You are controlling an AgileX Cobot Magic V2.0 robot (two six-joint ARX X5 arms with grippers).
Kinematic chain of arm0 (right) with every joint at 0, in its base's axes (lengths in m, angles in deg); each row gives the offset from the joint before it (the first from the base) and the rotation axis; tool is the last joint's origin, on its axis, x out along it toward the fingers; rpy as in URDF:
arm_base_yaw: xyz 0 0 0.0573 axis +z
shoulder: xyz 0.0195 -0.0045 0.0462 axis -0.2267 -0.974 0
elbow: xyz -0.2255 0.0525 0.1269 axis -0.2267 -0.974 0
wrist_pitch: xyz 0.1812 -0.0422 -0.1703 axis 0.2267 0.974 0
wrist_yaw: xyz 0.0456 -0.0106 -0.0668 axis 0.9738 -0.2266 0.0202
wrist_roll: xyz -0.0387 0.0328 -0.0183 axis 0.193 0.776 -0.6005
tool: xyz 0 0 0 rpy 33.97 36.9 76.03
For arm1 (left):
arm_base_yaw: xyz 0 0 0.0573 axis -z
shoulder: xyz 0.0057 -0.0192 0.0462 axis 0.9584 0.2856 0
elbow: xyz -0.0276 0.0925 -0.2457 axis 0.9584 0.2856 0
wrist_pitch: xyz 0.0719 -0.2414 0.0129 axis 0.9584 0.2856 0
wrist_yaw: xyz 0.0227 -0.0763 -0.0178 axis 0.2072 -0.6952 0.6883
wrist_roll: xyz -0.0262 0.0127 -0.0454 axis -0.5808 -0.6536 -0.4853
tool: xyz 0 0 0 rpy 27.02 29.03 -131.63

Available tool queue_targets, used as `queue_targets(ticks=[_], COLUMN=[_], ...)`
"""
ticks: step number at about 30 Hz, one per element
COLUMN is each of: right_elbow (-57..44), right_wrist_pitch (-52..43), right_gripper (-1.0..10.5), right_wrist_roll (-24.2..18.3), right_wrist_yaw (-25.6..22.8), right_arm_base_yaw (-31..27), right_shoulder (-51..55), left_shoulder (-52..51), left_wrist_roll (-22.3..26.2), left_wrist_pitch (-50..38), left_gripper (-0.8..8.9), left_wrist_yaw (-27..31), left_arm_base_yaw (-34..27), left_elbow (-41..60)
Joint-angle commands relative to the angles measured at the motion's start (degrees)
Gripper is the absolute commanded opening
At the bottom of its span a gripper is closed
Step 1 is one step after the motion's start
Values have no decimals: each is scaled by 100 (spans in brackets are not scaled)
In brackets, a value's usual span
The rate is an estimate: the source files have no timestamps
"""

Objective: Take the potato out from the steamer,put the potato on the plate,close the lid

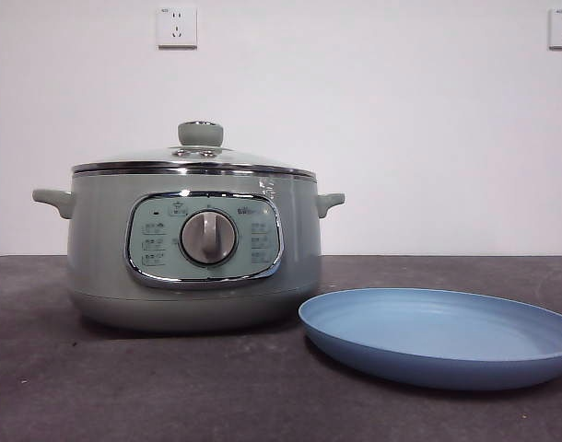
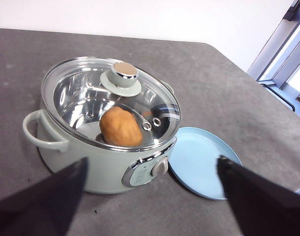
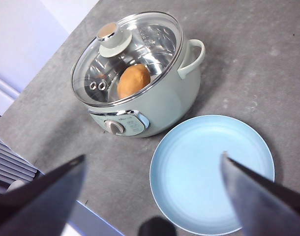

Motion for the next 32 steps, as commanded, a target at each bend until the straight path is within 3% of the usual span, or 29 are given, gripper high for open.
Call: queue_targets(ticks=[1, 13, 21, 32], right_elbow=[11, 11, 11, 11], right_wrist_pitch=[-11, 28, 31, 61], right_gripper=[567, 567, 566, 566], right_wrist_roll=[-4, -4, -7, -7], right_wrist_yaw=[2, -13, -17, -37], right_arm_base_yaw=[15, 15, 15, 13], right_shoulder=[7, 7, -26, -68], left_shoulder=[92, 1593, 3003, 4940], left_wrist_roll=[83, 68, 140, 721], left_wrist_pitch=[-199, -1032, -1628, -1786], left_gripper=[563, 563, 562, 562], left_wrist_yaw=[13, 70, 1054, 2186], left_arm_base_yaw=[0, 374, 1292, 2315], left_elbow=[-7, -485, -1300, -2507])
